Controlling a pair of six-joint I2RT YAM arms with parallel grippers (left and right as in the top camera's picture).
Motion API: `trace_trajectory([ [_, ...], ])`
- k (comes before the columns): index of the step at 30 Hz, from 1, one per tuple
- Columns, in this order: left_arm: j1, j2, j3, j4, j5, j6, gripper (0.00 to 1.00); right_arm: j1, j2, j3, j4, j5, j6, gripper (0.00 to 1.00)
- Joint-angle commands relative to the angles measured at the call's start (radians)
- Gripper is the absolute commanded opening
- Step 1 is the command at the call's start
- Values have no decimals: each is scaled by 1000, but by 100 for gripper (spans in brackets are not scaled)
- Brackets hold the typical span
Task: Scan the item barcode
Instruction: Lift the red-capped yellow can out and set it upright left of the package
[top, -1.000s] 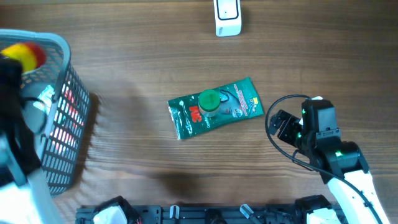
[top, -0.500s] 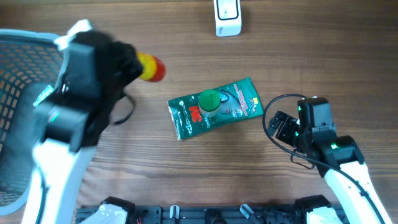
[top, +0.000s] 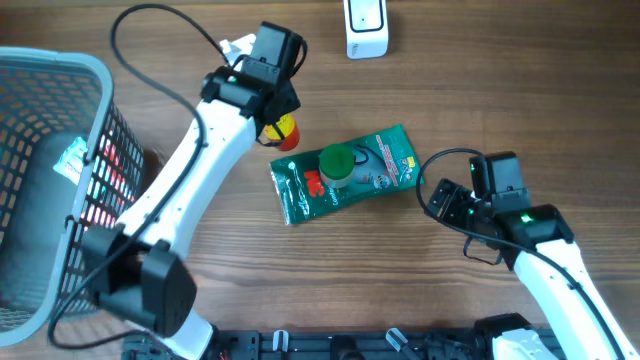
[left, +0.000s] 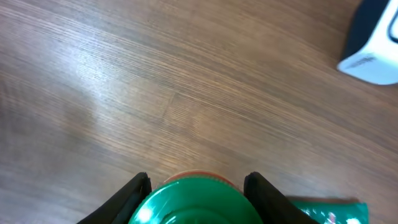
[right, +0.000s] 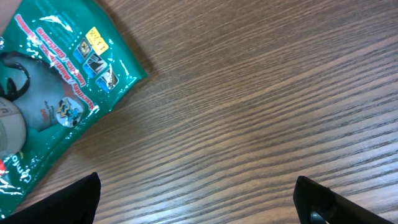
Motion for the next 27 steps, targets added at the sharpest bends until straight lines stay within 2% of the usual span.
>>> trace_trajectory([
  [1, -1, 65, 6, 22, -36, 12, 44, -4, 16, 10, 10, 21, 4, 100],
  [7, -13, 135, 6, 34, -44, 7, 47, -4, 17, 10, 29, 21, 3, 100],
  [14, -56, 135, 6, 38, -182, 3, 52, -4, 17, 10, 45, 21, 3, 100],
  [18, -87, 135, 6, 41, -264, -84, 53, -4, 17, 10, 51, 21, 3, 100],
  [22, -93, 135, 6, 43, -261, -127, 54, -4, 17, 10, 50, 21, 3, 100],
  [24, -93, 135, 6, 39, -264, -127, 60, -4, 17, 10, 50, 21, 2, 100],
  [26, -93, 121, 6, 29, -269, -124, 76, -4, 17, 10, 50, 21, 2, 100],
  [27, -93, 105, 6, 19, -272, -123, 79, -4, 17, 10, 50, 21, 2, 99],
])
